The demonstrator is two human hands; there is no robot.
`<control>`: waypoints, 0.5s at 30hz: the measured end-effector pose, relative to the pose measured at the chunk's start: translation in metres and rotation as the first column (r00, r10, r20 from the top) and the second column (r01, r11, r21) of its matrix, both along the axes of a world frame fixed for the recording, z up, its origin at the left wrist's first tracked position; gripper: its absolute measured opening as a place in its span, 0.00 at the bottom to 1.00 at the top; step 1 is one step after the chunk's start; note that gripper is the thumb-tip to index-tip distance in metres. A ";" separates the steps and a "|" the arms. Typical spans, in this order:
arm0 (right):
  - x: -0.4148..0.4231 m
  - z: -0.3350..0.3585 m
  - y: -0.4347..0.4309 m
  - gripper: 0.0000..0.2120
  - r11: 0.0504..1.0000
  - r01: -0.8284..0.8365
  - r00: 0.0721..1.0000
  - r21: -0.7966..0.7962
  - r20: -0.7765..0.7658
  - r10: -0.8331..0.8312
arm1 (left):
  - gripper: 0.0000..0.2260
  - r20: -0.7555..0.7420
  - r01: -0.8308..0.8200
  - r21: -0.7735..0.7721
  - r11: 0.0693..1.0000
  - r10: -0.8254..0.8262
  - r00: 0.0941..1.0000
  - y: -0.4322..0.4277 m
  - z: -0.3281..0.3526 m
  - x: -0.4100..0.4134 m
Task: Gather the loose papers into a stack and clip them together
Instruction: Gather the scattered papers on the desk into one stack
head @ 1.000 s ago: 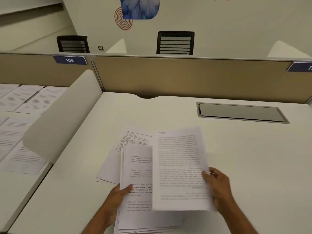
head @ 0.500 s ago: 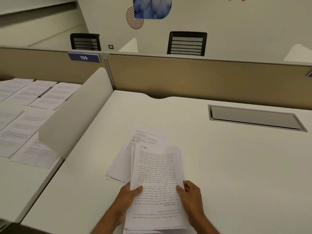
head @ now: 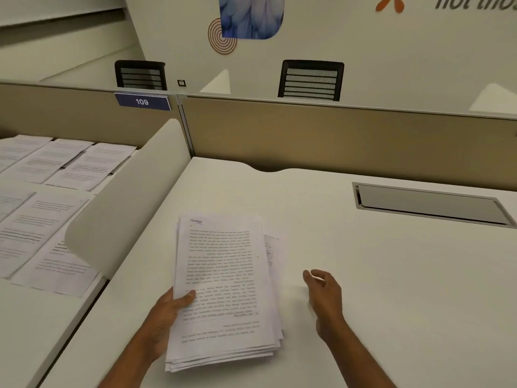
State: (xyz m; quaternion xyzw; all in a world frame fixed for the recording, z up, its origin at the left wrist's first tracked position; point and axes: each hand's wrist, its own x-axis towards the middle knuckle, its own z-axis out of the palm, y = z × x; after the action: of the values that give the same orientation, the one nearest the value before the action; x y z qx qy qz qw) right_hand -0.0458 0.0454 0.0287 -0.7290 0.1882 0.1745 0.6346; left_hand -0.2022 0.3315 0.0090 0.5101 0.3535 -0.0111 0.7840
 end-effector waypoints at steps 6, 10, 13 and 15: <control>0.019 0.004 0.040 0.16 0.982 0.050 0.987 0.185 -0.161 -0.020 | 0.18 0.014 0.058 0.012 0.998 -0.058 0.998 0.031 -0.007 0.026; 0.025 0.000 0.060 0.19 0.978 0.089 0.976 0.190 -0.211 -0.048 | 0.16 0.000 0.093 0.032 0.995 -0.093 0.996 0.035 -0.010 0.037; 0.030 -0.006 0.070 0.17 0.978 0.094 0.974 0.184 -0.221 -0.052 | 0.15 -0.019 0.099 0.028 0.995 -0.099 0.995 0.038 -0.012 0.041; 0.032 -0.009 0.074 0.16 0.980 0.099 0.974 0.175 -0.221 -0.059 | 0.15 -0.028 0.115 0.027 0.993 -0.115 0.993 0.039 -0.012 0.042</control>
State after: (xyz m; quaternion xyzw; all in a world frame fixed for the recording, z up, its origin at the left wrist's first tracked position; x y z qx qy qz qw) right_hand -0.0136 0.1199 0.0196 -0.6356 0.2674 0.2433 0.6822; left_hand -0.1598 0.3701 -0.0027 0.5404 0.3339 -0.0580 0.7701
